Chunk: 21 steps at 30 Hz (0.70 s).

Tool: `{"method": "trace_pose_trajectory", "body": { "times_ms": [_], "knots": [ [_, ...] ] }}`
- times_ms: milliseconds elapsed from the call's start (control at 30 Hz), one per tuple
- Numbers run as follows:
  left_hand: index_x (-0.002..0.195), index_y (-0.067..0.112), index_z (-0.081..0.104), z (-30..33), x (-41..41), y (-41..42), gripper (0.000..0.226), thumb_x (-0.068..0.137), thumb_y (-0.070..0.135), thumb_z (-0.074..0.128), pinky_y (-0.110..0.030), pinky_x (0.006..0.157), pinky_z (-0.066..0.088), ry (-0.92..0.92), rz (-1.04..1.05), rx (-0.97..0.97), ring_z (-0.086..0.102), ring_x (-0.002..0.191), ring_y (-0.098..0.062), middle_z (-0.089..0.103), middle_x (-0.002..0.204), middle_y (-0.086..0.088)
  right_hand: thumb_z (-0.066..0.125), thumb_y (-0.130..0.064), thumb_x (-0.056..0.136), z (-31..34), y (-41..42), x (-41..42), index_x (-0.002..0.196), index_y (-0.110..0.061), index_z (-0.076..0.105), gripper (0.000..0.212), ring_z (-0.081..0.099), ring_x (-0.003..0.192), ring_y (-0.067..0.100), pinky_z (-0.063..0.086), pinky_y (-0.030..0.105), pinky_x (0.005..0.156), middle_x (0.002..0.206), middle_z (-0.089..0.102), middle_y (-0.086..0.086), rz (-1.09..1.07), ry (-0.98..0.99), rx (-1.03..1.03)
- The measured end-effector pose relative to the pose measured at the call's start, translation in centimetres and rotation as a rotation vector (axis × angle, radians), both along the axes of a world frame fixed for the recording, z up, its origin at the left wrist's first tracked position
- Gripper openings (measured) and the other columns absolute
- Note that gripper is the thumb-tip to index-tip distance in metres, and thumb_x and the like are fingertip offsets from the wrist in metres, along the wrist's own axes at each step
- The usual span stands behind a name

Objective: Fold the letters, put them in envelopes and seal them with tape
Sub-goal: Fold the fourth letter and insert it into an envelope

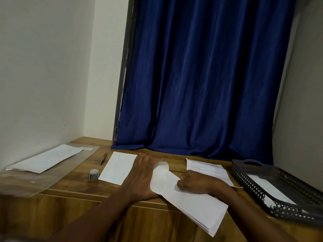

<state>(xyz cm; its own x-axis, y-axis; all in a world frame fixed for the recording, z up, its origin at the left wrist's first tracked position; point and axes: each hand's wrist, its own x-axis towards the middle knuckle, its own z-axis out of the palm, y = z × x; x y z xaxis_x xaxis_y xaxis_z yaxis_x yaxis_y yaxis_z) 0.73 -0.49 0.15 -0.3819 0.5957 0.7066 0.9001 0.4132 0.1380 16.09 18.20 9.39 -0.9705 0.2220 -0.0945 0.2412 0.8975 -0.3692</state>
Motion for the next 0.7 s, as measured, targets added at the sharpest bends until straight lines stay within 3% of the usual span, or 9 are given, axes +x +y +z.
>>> {"method": "trace_pose_trajectory", "body": {
  "times_ms": [233,333,467,600,700],
  "knots": [
    [0.148,0.038,0.021,0.2,0.2,-0.1,0.106,0.066,0.081,0.072,-0.033,0.122,0.016,0.030,-0.017,-0.023,0.026,0.139,-0.013,0.024,0.152,0.007,0.056,-0.045,0.093,0.7,0.0,-0.6,0.068,-0.027,0.053,0.031,0.057,0.065,0.007,0.041,0.020,0.061,0.069,0.057,-0.009,0.029,-0.049,0.044],
    [0.145,0.041,0.020,0.3,0.2,-0.1,0.105,0.064,0.080,0.075,-0.037,0.122,0.023,0.032,-0.025,0.002,0.032,0.136,-0.015,0.029,0.149,0.006,0.054,-0.045,0.095,0.9,0.5,-0.8,0.071,-0.027,0.054,0.030,0.058,0.069,0.008,0.040,0.019,0.063,0.075,0.058,-0.008,0.062,-0.101,0.054],
    [0.146,0.038,0.022,0.2,0.2,0.0,0.106,0.063,0.082,0.073,-0.044,0.123,0.026,0.070,-0.017,0.004,0.033,0.137,-0.018,0.032,0.150,0.004,0.049,-0.043,0.099,1.2,0.9,-1.2,0.098,-0.016,0.062,0.030,0.055,0.088,0.014,0.040,0.026,0.075,0.104,0.061,0.008,0.099,-0.188,0.133],
    [0.145,0.037,0.026,0.2,0.2,0.0,0.105,0.063,0.081,0.073,-0.042,0.122,0.020,0.140,-0.020,0.031,0.034,0.136,-0.018,0.035,0.147,0.002,0.048,-0.047,0.099,1.3,0.9,-1.8,0.090,-0.026,0.058,0.025,0.058,0.085,0.012,0.044,0.023,0.072,0.098,0.060,-0.002,0.089,-0.224,0.122],
    [0.144,0.038,0.022,0.3,0.2,-0.2,0.105,0.063,0.080,0.074,-0.036,0.118,0.019,0.110,-0.035,0.032,0.033,0.134,-0.016,0.033,0.146,0.003,0.049,-0.057,0.097,0.5,1.0,-2.2,0.084,-0.028,0.060,0.034,0.059,0.081,0.009,0.042,0.022,0.068,0.089,0.061,-0.007,0.062,-0.120,0.100]
  ]
}}
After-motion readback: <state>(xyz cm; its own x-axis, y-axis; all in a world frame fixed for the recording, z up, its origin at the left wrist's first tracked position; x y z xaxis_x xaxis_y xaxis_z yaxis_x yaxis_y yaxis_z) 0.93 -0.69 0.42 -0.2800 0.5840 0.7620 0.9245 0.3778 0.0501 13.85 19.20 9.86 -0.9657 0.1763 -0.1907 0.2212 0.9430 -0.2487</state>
